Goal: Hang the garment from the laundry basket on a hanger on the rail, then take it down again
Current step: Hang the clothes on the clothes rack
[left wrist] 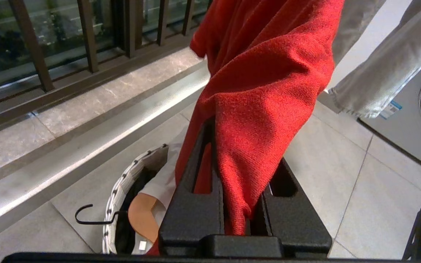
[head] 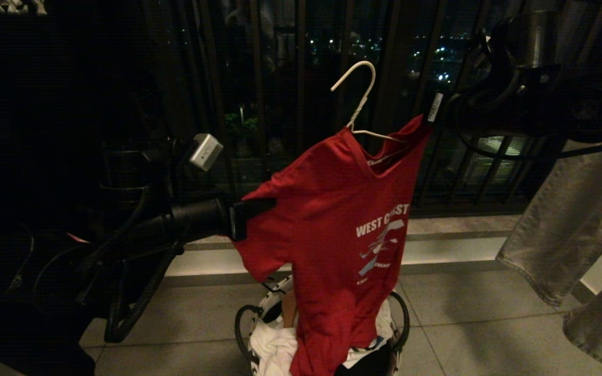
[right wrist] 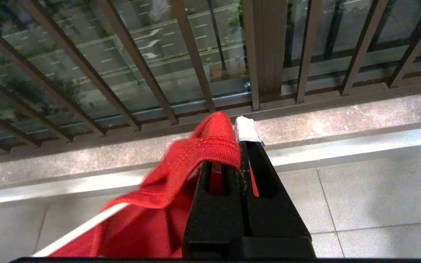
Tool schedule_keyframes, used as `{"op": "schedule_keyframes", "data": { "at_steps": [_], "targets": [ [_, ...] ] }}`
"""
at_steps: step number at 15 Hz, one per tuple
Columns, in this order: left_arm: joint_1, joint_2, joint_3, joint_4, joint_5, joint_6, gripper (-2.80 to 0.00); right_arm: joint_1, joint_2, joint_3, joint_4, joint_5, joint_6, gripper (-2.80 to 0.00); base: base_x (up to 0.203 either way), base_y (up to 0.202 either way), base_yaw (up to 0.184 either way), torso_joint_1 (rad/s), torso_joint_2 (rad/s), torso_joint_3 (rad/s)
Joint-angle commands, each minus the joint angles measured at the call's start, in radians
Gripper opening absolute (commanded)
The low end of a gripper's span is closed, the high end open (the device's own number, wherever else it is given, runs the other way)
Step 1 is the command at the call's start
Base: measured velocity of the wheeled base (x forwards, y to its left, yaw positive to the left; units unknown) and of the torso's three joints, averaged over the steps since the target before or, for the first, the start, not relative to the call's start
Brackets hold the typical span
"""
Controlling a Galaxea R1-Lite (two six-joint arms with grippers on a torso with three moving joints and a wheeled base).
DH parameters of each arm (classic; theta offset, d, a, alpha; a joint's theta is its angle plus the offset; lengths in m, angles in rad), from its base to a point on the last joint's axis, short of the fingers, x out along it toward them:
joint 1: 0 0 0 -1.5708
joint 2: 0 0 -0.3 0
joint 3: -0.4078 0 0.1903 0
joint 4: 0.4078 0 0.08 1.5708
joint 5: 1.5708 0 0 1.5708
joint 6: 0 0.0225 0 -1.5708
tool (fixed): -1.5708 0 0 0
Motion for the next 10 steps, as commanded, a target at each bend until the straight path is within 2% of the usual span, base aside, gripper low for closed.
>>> {"op": "schedule_keyframes", "data": {
  "at_steps": [1,2,4,5,6,10],
  "targets": [
    [0.000,0.020,-0.003,-0.002,-0.001,0.000,-2.80,0.000,-0.008,0.003,0.002,-0.001,0.002,-2.80,0.000,0.000,0.000,0.000,0.00,0.000],
    [0.000,0.031,-0.004,0.000,0.000,0.012,-2.80,0.002,-0.013,0.005,0.003,-0.001,0.002,-2.80,0.000,0.000,0.000,0.000,0.00,0.000],
    [0.000,0.040,-0.009,0.042,0.009,0.074,-2.80,0.007,-0.021,0.006,0.005,-0.001,0.002,-2.80,0.000,0.000,0.000,0.000,0.00,0.000],
    [0.000,0.041,-0.019,0.059,0.036,0.086,-2.80,0.008,-0.025,0.008,0.010,-0.001,0.002,-2.80,0.000,0.000,0.000,0.000,0.00,0.000],
    [0.000,0.048,-0.026,0.063,0.062,0.091,-2.80,0.013,-0.030,0.008,0.016,0.000,0.002,-2.80,0.000,0.000,0.000,0.000,0.00,0.000],
    [0.000,0.058,-0.027,0.057,0.065,0.091,-2.80,0.077,-0.056,0.049,0.020,0.002,0.005,-2.80,0.000,0.000,0.000,0.000,0.00,0.000]
  ]
}}
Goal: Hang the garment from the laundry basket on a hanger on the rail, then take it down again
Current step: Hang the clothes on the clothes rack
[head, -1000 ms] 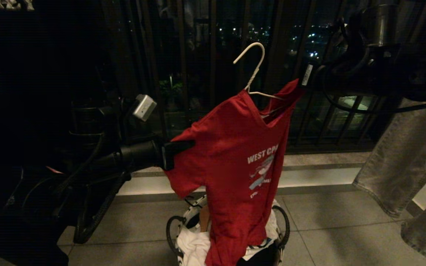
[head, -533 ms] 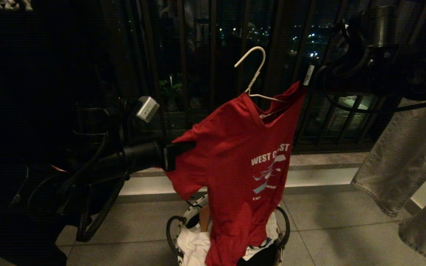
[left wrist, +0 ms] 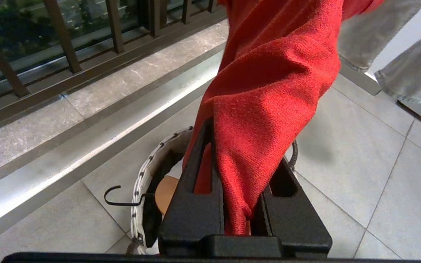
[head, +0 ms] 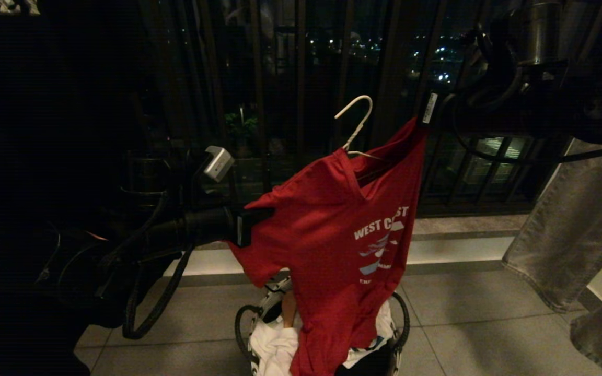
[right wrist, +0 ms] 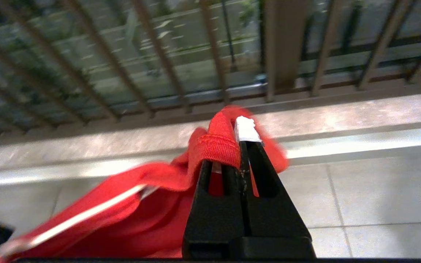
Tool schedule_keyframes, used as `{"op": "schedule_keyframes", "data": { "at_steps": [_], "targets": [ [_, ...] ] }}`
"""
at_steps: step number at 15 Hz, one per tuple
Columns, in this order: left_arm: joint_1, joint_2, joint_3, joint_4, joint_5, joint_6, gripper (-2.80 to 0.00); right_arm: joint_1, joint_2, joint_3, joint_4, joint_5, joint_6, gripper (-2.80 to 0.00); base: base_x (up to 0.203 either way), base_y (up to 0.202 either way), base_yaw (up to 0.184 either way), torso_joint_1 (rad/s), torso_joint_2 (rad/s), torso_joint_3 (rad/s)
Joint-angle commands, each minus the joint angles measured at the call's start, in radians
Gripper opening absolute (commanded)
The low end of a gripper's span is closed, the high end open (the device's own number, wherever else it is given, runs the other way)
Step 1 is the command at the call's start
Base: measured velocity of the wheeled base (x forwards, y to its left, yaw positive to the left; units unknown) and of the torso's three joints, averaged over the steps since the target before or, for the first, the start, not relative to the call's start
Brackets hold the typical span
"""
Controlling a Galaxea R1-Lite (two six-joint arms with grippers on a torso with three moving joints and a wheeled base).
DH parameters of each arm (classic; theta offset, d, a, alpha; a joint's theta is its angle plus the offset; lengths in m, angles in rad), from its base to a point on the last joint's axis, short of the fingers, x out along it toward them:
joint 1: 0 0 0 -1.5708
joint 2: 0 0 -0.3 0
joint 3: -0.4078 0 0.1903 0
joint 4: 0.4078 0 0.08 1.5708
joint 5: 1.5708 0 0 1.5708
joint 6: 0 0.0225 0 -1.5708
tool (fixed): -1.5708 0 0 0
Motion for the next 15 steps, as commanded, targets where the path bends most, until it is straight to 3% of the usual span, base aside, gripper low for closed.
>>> {"op": "schedule_keyframes", "data": {
  "at_steps": [1,4,7,9,15],
  "targets": [
    [0.000,0.004,0.003,-0.005,-0.008,-0.004,-2.80,0.034,-0.018,0.021,-0.007,0.001,0.007,-2.80,0.000,0.000,0.000,0.000,0.00,0.000],
    [-0.002,0.024,0.003,-0.008,-0.011,-0.008,-2.80,0.087,-0.021,0.048,-0.012,0.003,0.015,-2.80,0.000,0.000,0.000,0.000,0.00,0.000],
    [-0.005,0.061,0.013,-0.098,-0.010,-0.011,-2.80,0.162,-0.021,0.078,-0.012,0.004,0.045,-2.80,0.000,0.000,0.000,0.000,0.00,0.000],
    [-0.005,0.076,0.018,-0.163,-0.009,-0.043,-2.80,0.169,-0.019,0.079,-0.011,0.006,0.048,-2.80,0.000,0.000,0.000,0.000,0.00,0.000],
    [-0.025,0.094,0.022,-0.168,-0.009,-0.071,-2.80,0.188,-0.018,0.085,-0.006,0.009,0.049,-2.80,0.000,0.000,0.000,0.000,0.00,0.000]
  ]
}}
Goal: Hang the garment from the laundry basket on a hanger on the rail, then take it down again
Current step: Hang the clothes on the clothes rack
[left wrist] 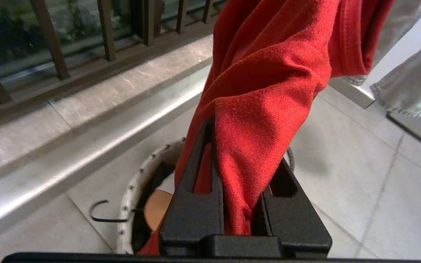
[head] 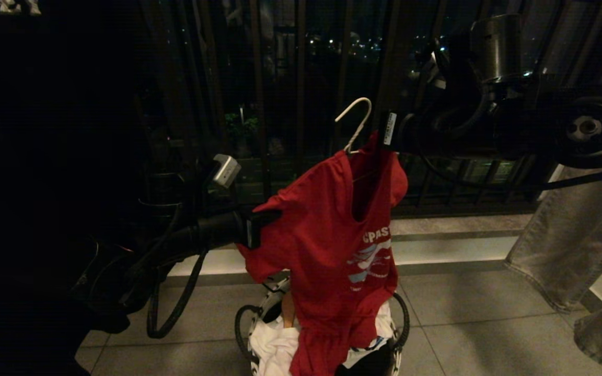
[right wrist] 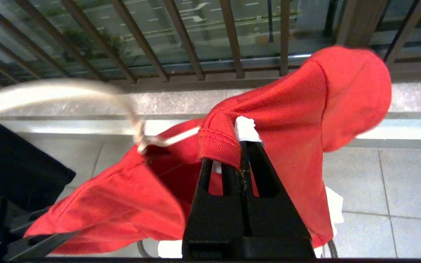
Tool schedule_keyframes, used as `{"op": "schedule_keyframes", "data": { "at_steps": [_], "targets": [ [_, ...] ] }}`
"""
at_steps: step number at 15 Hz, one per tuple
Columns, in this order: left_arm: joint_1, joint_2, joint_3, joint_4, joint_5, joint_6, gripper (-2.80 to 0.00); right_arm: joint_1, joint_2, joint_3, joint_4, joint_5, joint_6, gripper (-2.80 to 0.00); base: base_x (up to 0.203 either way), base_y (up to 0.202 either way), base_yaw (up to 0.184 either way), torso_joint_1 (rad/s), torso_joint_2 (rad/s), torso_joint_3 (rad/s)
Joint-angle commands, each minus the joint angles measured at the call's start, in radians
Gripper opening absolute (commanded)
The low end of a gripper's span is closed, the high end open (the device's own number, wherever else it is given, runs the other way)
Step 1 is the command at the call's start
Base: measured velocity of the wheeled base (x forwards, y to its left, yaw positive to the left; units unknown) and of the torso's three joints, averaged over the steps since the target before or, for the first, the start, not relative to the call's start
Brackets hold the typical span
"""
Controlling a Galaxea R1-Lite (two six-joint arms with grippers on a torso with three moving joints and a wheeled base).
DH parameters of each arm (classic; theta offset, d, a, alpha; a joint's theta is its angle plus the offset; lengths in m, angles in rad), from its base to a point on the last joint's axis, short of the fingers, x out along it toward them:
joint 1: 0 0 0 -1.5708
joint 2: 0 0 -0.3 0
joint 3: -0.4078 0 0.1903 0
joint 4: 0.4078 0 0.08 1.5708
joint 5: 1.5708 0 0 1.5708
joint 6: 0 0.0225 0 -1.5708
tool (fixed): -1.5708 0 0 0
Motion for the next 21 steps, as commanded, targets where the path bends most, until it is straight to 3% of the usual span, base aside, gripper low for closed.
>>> {"op": "schedule_keyframes", "data": {
  "at_steps": [1,5,7,10,14,21],
  "targets": [
    [-0.012,0.007,0.005,-0.024,-0.002,-0.013,-2.80,0.020,0.001,0.014,0.000,0.000,0.002,-2.80,0.000,0.000,0.000,0.000,0.00,0.000],
    [-0.020,0.081,0.037,-0.250,0.001,-0.053,-2.80,0.047,-0.001,0.031,-0.004,-0.001,0.002,-2.80,0.000,0.000,0.000,0.000,0.00,0.000],
    [-0.031,0.099,0.040,-0.299,-0.001,-0.107,-2.80,0.046,-0.002,0.030,-0.005,-0.002,0.002,-2.80,0.000,0.000,0.000,0.000,0.00,0.000],
    [-0.050,0.132,0.045,-0.342,0.001,-0.130,-2.80,0.050,-0.009,0.036,-0.007,0.000,0.005,-2.80,0.000,0.000,0.000,0.000,0.00,0.000],
    [-0.075,0.213,0.065,-0.536,0.002,-0.177,-2.80,0.081,-0.009,0.052,-0.008,0.000,0.005,-2.80,0.000,0.000,0.000,0.000,0.00,0.000],
    [-0.079,0.224,0.068,-0.565,0.002,-0.193,-2.80,0.100,-0.010,0.066,-0.007,-0.002,0.005,-2.80,0.000,0.000,0.000,0.000,0.00,0.000]
  ]
}}
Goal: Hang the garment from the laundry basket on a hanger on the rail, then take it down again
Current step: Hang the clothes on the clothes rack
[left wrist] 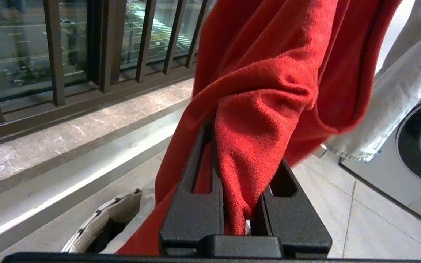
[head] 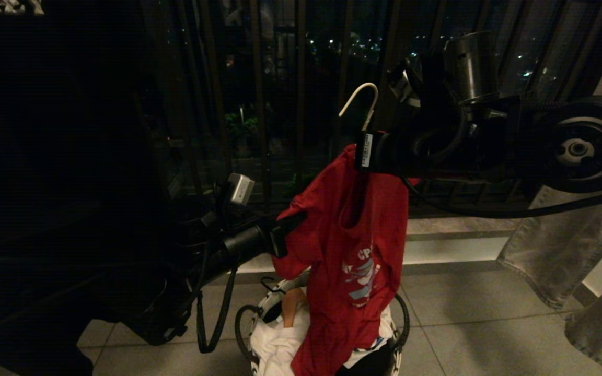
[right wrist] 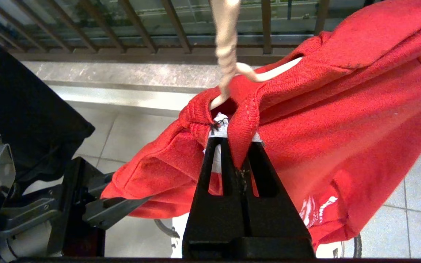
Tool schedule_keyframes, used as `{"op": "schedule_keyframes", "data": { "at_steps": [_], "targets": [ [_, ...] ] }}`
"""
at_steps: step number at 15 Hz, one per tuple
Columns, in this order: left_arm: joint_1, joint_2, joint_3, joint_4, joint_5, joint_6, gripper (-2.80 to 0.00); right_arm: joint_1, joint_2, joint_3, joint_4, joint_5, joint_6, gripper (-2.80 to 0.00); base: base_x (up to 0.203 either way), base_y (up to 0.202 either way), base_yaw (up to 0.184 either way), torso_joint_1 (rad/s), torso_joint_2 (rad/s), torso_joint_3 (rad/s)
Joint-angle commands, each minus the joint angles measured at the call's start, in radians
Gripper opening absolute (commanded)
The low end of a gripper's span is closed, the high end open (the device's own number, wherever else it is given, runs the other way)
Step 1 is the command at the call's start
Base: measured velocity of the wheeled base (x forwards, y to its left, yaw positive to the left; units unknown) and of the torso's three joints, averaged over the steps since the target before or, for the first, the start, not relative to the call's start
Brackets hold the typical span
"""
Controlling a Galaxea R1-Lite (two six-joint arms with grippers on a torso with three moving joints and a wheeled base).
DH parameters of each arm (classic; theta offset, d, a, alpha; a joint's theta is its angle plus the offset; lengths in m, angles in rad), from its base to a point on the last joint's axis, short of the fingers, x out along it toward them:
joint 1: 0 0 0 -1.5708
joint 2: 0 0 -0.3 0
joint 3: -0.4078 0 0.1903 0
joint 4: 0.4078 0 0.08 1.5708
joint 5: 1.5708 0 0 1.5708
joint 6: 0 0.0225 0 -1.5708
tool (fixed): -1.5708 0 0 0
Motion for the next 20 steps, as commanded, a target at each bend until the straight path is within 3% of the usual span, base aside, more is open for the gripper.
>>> {"op": "schedule_keyframes", "data": {
  "at_steps": [1,20],
  "targets": [
    [0.000,0.003,0.000,-0.008,-0.002,-0.002,-2.80,0.008,-0.003,0.005,0.001,-0.001,0.002,-2.80,0.000,0.000,0.000,0.000,0.00,0.000],
    [0.000,0.022,-0.001,-0.032,-0.001,-0.008,-2.80,0.025,-0.095,0.052,0.001,-0.003,-0.012,-2.80,0.000,0.000,0.000,0.000,0.00,0.000]
  ]
}}
